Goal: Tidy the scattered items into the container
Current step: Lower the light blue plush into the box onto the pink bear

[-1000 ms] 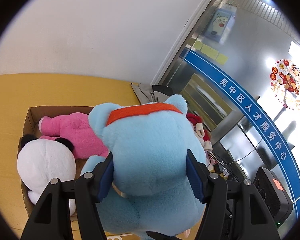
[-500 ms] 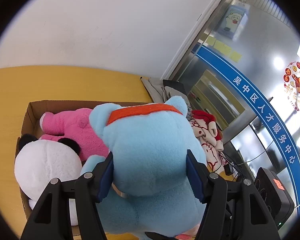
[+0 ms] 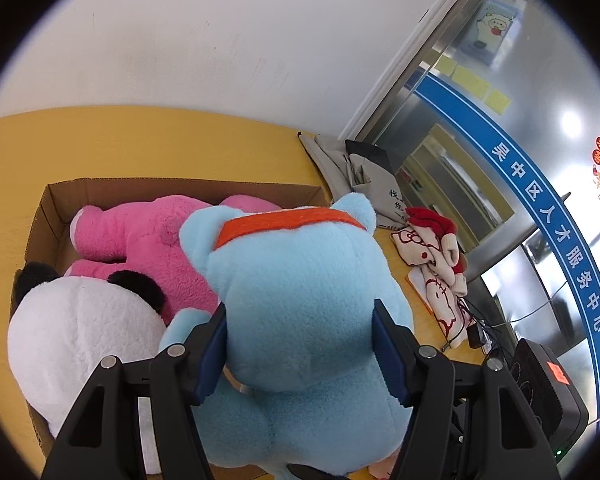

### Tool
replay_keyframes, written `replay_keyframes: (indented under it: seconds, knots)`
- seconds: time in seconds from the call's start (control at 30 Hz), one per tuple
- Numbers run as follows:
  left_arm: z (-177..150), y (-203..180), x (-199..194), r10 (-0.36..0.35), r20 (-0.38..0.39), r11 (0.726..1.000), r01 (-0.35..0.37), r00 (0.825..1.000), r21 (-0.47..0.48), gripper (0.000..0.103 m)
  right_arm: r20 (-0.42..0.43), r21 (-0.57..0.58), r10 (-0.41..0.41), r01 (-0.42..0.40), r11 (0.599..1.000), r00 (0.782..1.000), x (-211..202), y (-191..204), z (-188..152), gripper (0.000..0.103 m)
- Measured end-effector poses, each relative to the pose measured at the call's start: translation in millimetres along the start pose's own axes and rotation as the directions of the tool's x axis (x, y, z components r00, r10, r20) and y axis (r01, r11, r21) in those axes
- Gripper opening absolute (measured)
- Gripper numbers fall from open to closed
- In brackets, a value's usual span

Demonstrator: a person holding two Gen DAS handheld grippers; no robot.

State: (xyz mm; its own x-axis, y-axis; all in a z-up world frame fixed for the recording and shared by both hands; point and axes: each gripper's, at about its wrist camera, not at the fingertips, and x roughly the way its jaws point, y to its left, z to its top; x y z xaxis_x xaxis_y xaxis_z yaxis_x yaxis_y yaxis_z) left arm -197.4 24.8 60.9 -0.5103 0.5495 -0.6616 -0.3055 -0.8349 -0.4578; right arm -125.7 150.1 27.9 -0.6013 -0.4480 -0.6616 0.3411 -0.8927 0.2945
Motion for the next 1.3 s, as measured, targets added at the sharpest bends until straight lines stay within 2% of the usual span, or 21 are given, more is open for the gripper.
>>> replay_keyframes:
  seconds: [0.33,0.7,1.0,1.3]
  knots:
    - [-5,13,32,0.036,-0.058,0.999,-0.037,0.998,-0.019,0.064,-0.034,0.056,0.019,-0.017,0.998,0.999,26,-9,-16,0.089]
    - [-14,36,47,0.081,-0.083,0.994,-0.087,0.993,-0.063,0.064,-0.073,0.081,0.064,-0.058,0.995,0.995,55,-15,-24,0.089]
    - [-19,35,56,0.131,-0.095,0.990,-0.135,0.987,-0.036,0.063,-0.095,0.124,0.098,-0.085,0.989,0.991,74,-26,-29,0.089]
    - [-24,32,55,0.162,-0.088,0.986,-0.164,0.983,-0.020,0.068,-0.106,0.131,0.084,-0.070,0.989,0.991,78,-28,-39,0.092]
